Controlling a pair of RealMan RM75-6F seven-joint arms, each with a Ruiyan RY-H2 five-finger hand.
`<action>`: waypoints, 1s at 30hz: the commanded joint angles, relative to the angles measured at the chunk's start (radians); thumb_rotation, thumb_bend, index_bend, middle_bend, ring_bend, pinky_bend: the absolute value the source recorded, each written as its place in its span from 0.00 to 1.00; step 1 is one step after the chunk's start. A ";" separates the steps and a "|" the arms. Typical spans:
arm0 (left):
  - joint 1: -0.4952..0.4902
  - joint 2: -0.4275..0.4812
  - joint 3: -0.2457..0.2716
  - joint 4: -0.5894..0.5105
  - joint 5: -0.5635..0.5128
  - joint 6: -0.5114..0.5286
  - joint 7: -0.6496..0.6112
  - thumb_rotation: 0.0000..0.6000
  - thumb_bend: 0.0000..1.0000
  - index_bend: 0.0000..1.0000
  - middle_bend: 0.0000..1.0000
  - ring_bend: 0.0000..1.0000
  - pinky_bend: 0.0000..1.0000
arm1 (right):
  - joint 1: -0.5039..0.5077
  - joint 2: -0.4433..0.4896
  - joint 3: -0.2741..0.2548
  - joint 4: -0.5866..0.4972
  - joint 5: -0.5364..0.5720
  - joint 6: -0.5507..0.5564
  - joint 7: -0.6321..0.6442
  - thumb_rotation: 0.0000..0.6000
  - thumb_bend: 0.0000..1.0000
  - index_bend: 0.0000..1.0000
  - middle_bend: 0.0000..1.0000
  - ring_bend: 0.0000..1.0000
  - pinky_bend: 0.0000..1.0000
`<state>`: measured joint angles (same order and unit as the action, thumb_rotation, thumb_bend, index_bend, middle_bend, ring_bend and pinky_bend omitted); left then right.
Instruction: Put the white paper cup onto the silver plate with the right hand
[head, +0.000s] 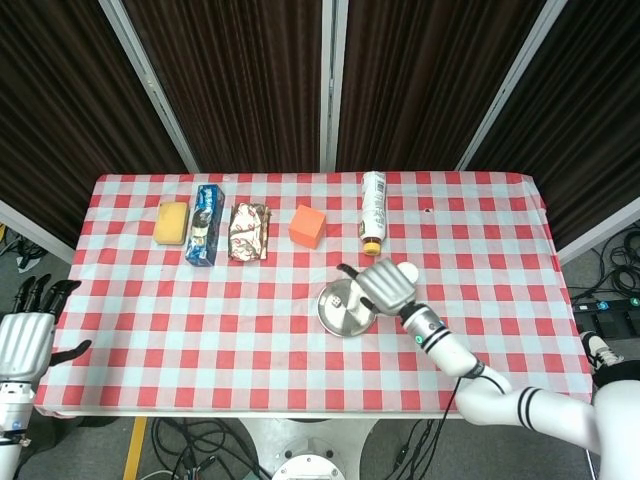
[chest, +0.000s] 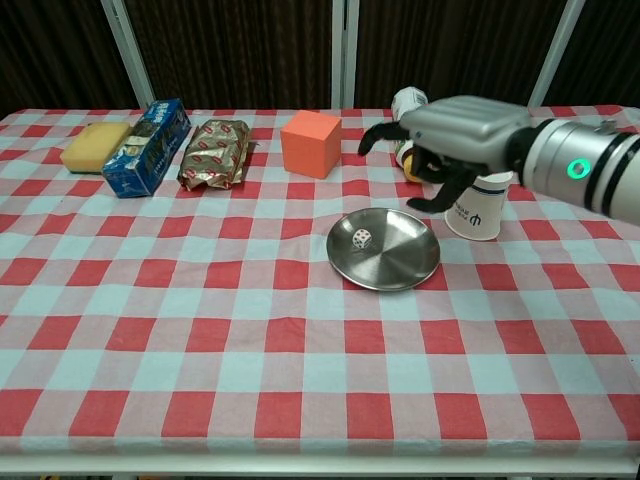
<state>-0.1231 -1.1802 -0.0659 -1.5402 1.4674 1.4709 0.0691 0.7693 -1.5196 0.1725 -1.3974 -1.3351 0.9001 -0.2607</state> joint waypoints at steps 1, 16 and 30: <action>-0.004 -0.006 -0.001 0.004 0.006 0.001 -0.001 1.00 0.02 0.17 0.18 0.07 0.07 | -0.093 0.113 0.017 -0.073 0.018 0.118 0.039 1.00 0.13 0.21 0.45 0.39 0.63; -0.007 -0.001 0.002 -0.020 0.000 -0.008 0.025 1.00 0.02 0.17 0.18 0.07 0.07 | -0.060 0.097 0.017 0.088 0.253 -0.178 0.213 1.00 0.08 0.13 0.23 0.10 0.26; -0.001 0.002 0.007 -0.030 -0.006 -0.008 0.032 1.00 0.02 0.17 0.18 0.07 0.07 | -0.067 -0.031 0.043 0.263 0.106 -0.214 0.619 1.00 0.13 0.27 0.30 0.13 0.26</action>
<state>-0.1241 -1.1778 -0.0586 -1.5699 1.4616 1.4624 0.1010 0.7062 -1.5266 0.2102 -1.1697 -1.1901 0.6890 0.2953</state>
